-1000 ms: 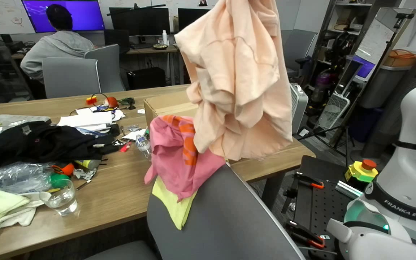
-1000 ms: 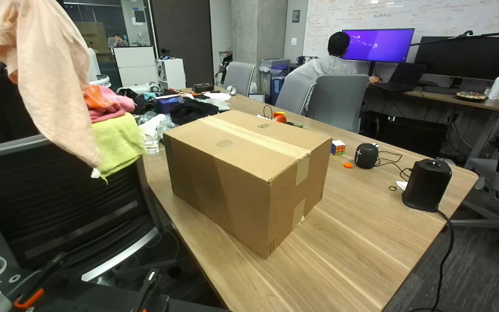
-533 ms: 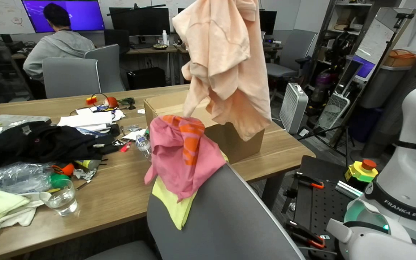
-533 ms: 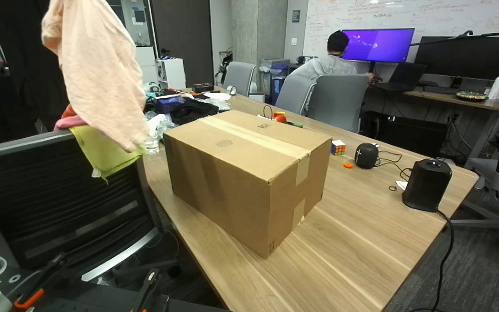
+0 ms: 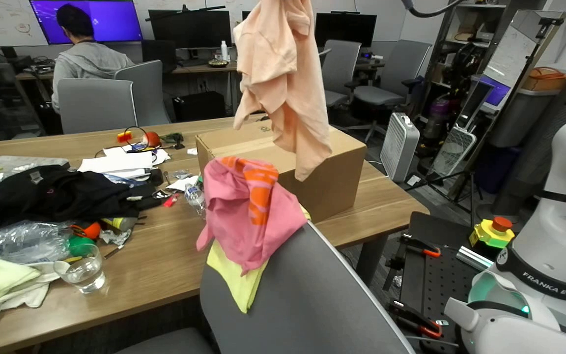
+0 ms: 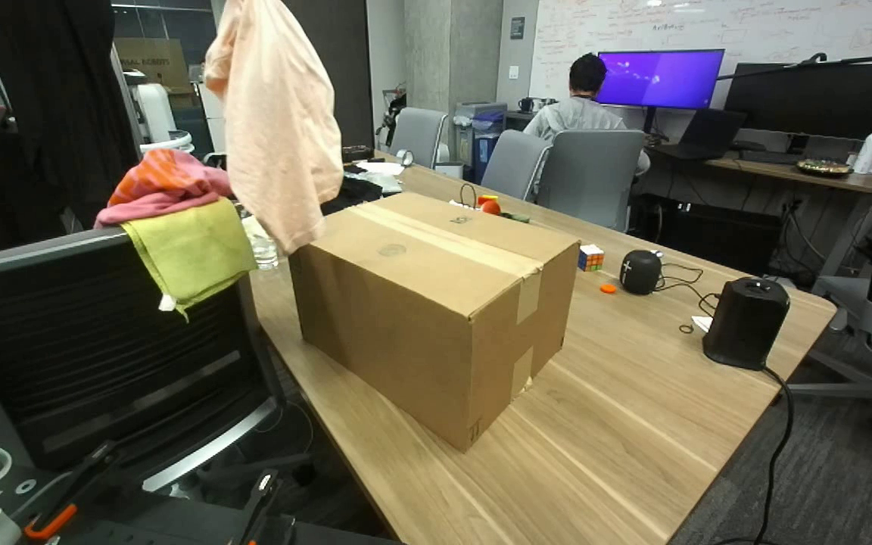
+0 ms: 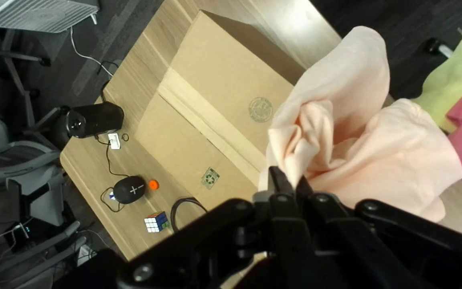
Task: Place the peach and pink shirts and the yellow cloth on top of the brown box
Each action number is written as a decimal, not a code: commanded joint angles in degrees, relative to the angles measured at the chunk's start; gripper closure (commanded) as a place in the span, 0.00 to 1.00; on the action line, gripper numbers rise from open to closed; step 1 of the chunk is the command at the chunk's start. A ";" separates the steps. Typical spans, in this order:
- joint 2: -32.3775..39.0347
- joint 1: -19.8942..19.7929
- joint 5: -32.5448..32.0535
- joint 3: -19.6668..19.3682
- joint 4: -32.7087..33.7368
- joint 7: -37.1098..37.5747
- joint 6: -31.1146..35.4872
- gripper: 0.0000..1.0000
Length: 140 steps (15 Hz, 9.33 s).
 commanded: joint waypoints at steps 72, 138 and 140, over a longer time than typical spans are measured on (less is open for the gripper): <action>-23.63 6.19 23.30 8.67 -64.23 4.33 63.24 0.00; -7.70 -10.75 -35.30 -5.08 -25.48 49.23 47.50 0.40; -7.88 -10.24 -34.87 -5.38 -25.82 48.52 46.90 0.24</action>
